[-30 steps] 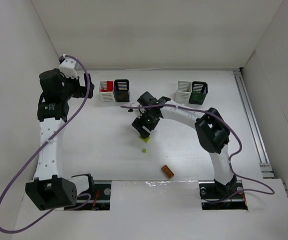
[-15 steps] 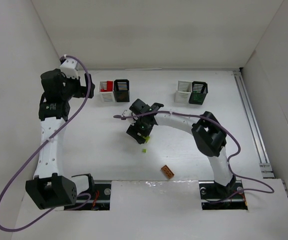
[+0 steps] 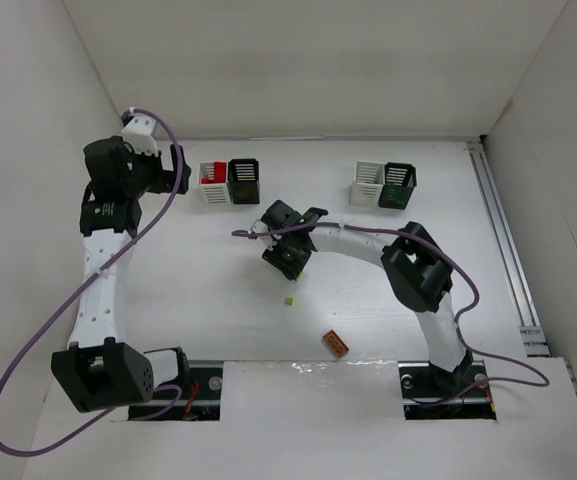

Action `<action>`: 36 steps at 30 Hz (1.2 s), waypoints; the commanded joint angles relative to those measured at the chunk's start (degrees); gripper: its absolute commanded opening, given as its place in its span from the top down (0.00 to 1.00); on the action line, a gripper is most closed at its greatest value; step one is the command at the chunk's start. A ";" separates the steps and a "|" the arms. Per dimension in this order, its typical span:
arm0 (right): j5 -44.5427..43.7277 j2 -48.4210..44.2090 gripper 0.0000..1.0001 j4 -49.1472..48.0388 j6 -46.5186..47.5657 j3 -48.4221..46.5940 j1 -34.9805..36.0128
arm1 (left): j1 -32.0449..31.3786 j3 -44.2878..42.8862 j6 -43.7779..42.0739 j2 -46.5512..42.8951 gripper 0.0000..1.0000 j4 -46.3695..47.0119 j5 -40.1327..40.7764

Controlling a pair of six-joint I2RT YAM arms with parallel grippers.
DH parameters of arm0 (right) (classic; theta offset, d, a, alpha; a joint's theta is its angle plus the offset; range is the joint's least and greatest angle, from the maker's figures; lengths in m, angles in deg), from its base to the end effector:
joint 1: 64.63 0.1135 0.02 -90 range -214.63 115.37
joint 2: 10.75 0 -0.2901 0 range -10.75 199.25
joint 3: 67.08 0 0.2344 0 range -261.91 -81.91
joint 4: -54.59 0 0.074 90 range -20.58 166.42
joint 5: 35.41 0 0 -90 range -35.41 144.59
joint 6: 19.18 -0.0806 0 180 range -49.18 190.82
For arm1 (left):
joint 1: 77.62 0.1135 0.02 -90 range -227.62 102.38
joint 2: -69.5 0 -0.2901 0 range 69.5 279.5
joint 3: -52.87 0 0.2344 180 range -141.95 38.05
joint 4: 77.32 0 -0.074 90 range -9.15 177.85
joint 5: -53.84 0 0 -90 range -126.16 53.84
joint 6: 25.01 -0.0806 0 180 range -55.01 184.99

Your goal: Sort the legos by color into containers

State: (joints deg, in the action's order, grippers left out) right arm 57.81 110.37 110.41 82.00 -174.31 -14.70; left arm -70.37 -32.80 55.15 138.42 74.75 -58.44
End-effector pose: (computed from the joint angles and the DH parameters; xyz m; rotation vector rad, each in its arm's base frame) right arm 0.2869 0.3481 0.1607 -1.4438 2.4178 0.2418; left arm 0.2874 0.0058 0.4229 0.3190 1.7236 -0.1257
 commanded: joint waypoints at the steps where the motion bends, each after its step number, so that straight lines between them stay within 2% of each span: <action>1: -1.64 -0.53 0.77 -1.79 -0.28 0.47 -0.01 | 0.23 -0.96 1.76 1.03 0.00 1.59 -1.18; 5: 1.60 -4.30 0.79 -0.66 -0.81 -1.64 -2.55 | 0.23 -0.17 3.51 1.04 0.00 3.25 -1.97; 8: 2.93 -8.17 0.79 0.40 -0.81 -3.30 -7.12 | 0.23 2.46 5.00 -0.53 0.00 7.28 -2.67; 10: 5.03 -9.49 0.79 0.93 -0.81 -5.93 -12.56 | 0.23 4.22 5.62 -1.25 0.00 9.05 -2.68; 11: 5.56 -10.11 0.79 0.93 -1.33 -7.17 -14.58 | -1.86 4.23 4.93 -1.86 0.00 8.10 -2.68; 15: 6.09 -8.71 0.79 4.52 -1.34 -15.86 -23.55 | -6.96 -0.33 1.50 2.16 0.00 1.44 -1.97; 21: 7.14 -3.10 0.79 6.29 -1.34 -30.19 -36.37 | -8.83 -1.92 0.97 4.28 0.00 0.89 0.84; 27: 9.34 2.27 0.78 6.91 -4.50 -39.42 -41.93 | -8.83 -2.45 1.49 4.29 0.00 0.36 1.37; 30: 8.47 3.51 0.78 6.91 -4.50 -39.44 -43.16 | -8.83 -1.92 1.50 4.29 0.00 0.36 1.37; 36: 13.30 4.56 0.75 6.91 -5.12 -38.82 -44.48 | -8.83 -1.92 0.80 4.81 0.00 0.36 -0.82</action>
State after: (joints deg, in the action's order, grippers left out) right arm 67.87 115.83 117.47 78.00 -211.83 -58.70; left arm -79.38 -32.26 56.46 143.60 74.31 -57.46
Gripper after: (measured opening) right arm 0.426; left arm 0.997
